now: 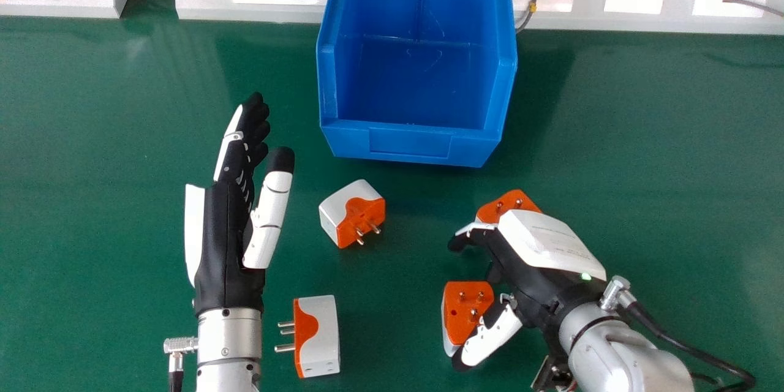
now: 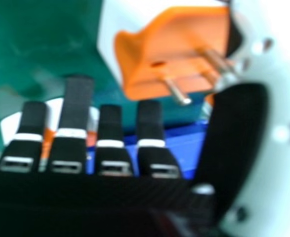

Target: Pick all objects and put in blue box

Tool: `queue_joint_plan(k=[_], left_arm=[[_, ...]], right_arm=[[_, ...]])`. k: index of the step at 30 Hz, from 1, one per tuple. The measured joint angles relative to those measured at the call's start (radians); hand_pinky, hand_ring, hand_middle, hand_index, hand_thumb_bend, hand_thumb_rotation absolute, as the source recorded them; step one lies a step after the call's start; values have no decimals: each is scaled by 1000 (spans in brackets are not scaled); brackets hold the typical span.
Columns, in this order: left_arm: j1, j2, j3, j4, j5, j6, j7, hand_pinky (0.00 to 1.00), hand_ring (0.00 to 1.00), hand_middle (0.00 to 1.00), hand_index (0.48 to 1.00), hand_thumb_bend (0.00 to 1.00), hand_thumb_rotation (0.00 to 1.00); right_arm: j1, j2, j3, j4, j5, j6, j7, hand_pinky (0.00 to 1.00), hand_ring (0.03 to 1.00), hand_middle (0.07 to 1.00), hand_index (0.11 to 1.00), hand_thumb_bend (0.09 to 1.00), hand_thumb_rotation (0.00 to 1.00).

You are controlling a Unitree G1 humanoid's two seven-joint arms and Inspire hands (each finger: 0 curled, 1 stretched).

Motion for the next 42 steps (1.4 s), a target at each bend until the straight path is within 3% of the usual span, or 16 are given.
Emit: queue_joint_plan(k=[2, 3, 9, 10, 14, 15, 42], left_arm=[[1, 0, 0, -4, 1, 0, 1, 910, 910, 916, 900, 680, 889], [2, 0, 0, -8, 2, 0, 1, 910, 909, 916, 900, 680, 889], [3, 0, 0, -17, 4, 1, 4, 910, 909, 916, 900, 680, 889], [3, 0, 0, -17, 4, 1, 9, 910, 909, 916, 900, 681, 889], [4, 0, -1, -17, 7, 2, 14, 910, 909, 916, 900, 681, 889], [4, 0, -1, -17, 7, 2, 14, 910, 909, 916, 900, 682, 889], [4, 2, -9, -17, 4, 2, 14, 909, 909, 916, 898, 684, 889]], right_arm=[[-2, 5, -2, -3, 0, 16, 6, 687, 744, 798, 720, 905, 11], [-3, 7, -2, -4, 0, 24, 7, 586, 649, 733, 700, 838, 9], [-11, 17, 0, -2, -7, 60, 12, 586, 649, 733, 700, 838, 9], [-11, 17, 0, -2, -7, 60, 12, 508, 592, 678, 667, 773, 7], [-9, 21, 0, -3, -10, 62, 5, 508, 592, 678, 667, 773, 7], [-7, 21, -1, -3, -9, 60, 0, 455, 549, 633, 639, 721, 5], [38, 10, -47, 15, 42, -60, -53, 308, 443, 522, 549, 584, 1]])
